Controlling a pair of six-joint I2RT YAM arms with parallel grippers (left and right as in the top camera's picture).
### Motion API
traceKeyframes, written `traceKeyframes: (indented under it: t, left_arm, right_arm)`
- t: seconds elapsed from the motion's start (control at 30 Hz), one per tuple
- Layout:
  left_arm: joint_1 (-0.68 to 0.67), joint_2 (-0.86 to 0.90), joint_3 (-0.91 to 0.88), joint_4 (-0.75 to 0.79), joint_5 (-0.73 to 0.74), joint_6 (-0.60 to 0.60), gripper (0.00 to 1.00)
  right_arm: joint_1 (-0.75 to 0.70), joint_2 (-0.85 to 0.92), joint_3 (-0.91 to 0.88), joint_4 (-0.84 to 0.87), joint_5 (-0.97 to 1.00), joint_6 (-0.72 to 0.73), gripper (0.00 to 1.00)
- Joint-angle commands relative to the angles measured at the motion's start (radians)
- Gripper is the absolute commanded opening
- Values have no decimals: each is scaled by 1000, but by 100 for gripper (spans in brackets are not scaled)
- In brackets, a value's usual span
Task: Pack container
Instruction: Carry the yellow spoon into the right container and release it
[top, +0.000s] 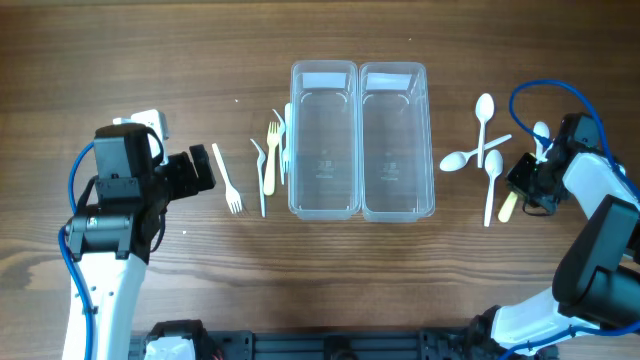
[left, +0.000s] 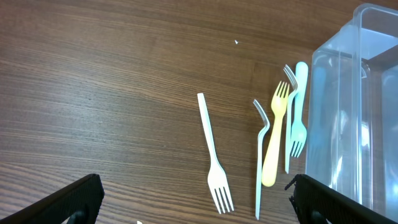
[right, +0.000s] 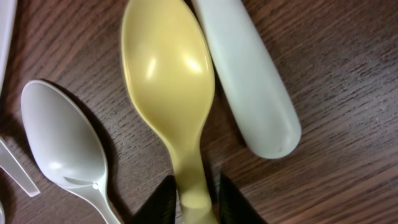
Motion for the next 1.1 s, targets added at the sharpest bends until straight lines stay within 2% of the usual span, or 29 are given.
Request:
traceKeyframes:
  t: [0.0, 0.07, 0.13, 0.23, 0.37, 0.47, 0.57, 0.67, 0.73, 0.83, 1.0, 1.07]
  left_arm:
    - [7, 0, 19, 2, -10, 19, 100]
    - [7, 0, 19, 2, -10, 19, 100]
    - [7, 0, 19, 2, -10, 19, 100]
    - [7, 0, 19, 2, -10, 19, 100]
    - [7, 0, 19, 2, -10, 19, 100]
    - [7, 0, 19, 2, -10, 19, 100]
    - [7, 0, 19, 2, -10, 19, 100]
    - [7, 0, 19, 2, -10, 19, 100]
    - [7, 0, 19, 2, -10, 19, 100]
    - [7, 0, 19, 2, -10, 19, 100]
    - [7, 0, 19, 2, -10, 19, 100]
    - [7, 0, 19, 2, -10, 19, 100]
  right_arm:
    - [2, 43, -33, -32, -23, 3, 12]
    - [2, 29, -16, -76, -23, 4, 4]
    - [3, -6, 4, -116, -23, 3, 5]
    - [3, -148, 53, -202, -29, -1, 4]
    - [26, -410, 97, -277, -182, -4, 4]
    - [115, -603, 97, -286, -294, -8, 4]
    - [273, -666, 96, -278, -302, -27, 4]
    - [449, -628, 78, -206, -296, -38, 4]
    - [552, -542, 62, -122, -282, -38, 4]
    - [610, -410, 62, -20, -269, -29, 4]
    - [626, -151, 62, 135, -304, 51, 5]
    - [626, -117, 62, 140, -321, 50, 10]
